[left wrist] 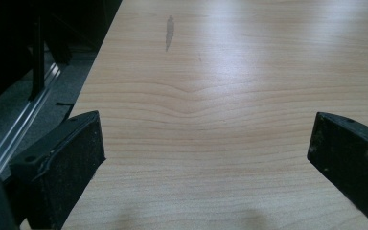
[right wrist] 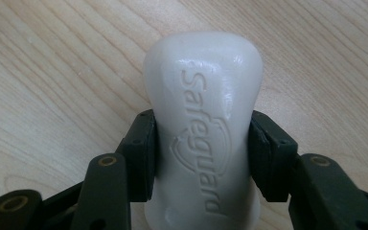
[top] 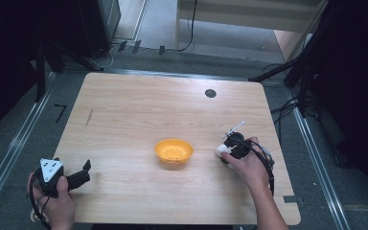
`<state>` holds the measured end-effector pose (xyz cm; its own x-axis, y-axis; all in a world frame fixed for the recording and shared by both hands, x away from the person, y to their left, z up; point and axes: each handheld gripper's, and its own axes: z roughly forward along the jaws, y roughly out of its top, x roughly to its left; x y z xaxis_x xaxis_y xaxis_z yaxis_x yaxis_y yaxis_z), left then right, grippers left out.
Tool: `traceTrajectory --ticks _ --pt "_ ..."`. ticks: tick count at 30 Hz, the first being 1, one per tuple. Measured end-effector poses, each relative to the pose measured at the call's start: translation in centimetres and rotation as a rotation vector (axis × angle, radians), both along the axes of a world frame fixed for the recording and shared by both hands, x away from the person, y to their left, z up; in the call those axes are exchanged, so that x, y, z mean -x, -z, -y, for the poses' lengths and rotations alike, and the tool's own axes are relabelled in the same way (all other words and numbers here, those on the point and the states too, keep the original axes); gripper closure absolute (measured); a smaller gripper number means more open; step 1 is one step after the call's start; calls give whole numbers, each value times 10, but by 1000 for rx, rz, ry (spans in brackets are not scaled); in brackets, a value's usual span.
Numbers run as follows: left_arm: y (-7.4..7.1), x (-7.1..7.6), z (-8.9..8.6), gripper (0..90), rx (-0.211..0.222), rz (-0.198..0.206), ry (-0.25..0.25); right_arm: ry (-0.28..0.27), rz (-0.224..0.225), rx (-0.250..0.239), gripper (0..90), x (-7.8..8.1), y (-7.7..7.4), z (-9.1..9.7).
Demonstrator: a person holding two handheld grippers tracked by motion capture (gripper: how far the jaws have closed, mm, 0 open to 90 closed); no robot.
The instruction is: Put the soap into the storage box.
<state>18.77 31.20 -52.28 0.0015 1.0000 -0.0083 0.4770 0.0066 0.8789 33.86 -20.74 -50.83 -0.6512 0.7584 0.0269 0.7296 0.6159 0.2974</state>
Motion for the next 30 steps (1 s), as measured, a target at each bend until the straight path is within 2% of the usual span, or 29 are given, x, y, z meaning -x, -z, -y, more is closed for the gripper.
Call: traceTrajectory --ticks 3,9,20,27,30 --pt "0 0 0 0 -1 0 0 -19 0 6 511 1 -1 0" --pt "0 0 0 0 -1 0 -1 -36 26 -18 511 3 -9 3" --pt "0 0 0 0 -2 -1 0 -146 72 -31 511 1 -31 -7" --pt "0 0 0 0 1 0 -1 -227 76 -39 511 0 -43 -23" --pt "0 0 0 0 1 -1 -1 -274 94 -36 511 -2 -47 -30"
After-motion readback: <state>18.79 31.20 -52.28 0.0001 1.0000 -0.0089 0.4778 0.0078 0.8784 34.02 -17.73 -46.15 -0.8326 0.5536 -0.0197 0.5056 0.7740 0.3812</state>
